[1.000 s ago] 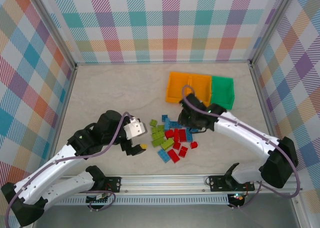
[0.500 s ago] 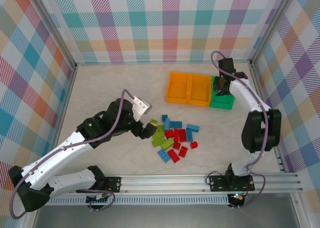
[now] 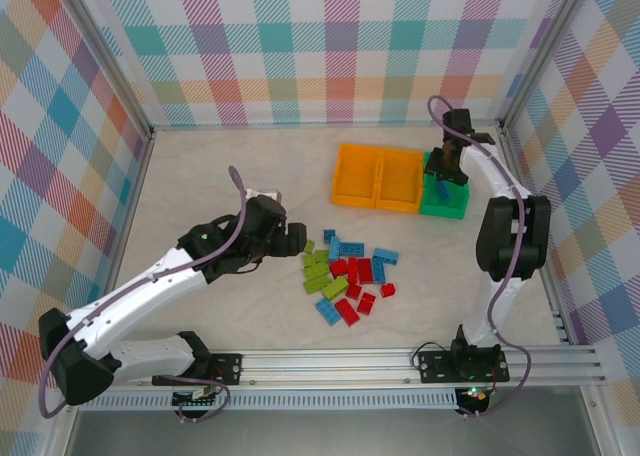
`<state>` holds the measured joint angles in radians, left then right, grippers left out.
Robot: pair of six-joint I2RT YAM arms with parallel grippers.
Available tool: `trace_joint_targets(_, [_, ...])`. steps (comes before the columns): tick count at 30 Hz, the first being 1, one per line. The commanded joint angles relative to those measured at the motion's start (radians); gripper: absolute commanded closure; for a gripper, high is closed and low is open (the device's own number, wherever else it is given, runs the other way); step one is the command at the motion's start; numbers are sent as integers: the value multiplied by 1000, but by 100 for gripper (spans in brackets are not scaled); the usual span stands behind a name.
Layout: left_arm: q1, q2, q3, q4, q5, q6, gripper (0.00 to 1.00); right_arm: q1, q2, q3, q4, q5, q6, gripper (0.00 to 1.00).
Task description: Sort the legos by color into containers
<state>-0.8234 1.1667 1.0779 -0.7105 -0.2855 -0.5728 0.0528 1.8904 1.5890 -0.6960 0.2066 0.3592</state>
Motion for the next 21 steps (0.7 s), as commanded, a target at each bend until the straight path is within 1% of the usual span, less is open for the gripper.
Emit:
trace_joint_targets(1, [5, 51, 2, -27, -13, -161, 15, 8, -187, -80, -37, -105, 41, 42])
trace_joint_targets(4, [33, 115, 2, -4, 43, -196, 19, 45, -387, -222, -23, -250, 57, 37])
trace_joint_targets(5, [45, 140, -1, 8, 59, -208, 20, 72, -458, -271, -20, -300, 61, 35])
trace_joint_targets(8, [70, 213, -7, 60, 106, -204, 23, 197, -616, -367, -53, -393, 73, 31])
trace_joint_targets(11, [85, 306, 11, 86, 111, -148, 25, 356, -689, -409, -105, -448, 79, 28])
trace_joint_targets(12, [91, 335, 23, 85, 121, -130, 25, 395, -701, -421, -114, -464, 100, 28])
trace_joint_targets(15, [114, 432, 66, 88, 203, -91, 27, 529, -727, -468, -112, -471, 196, 28])
trace_joint_targets(17, [117, 495, 94, 100, 239, -74, 27, 619, -726, -481, -114, -448, 227, 28])
trace_joint_targets(19, [122, 546, 119, 99, 237, -65, 28, 679, -714, -480, -129, -407, 248, 27])
trace_joint_targets(21, [130, 585, 134, 110, 230, -53, 28, 704, -711, -483, -138, -387, 264, 27])
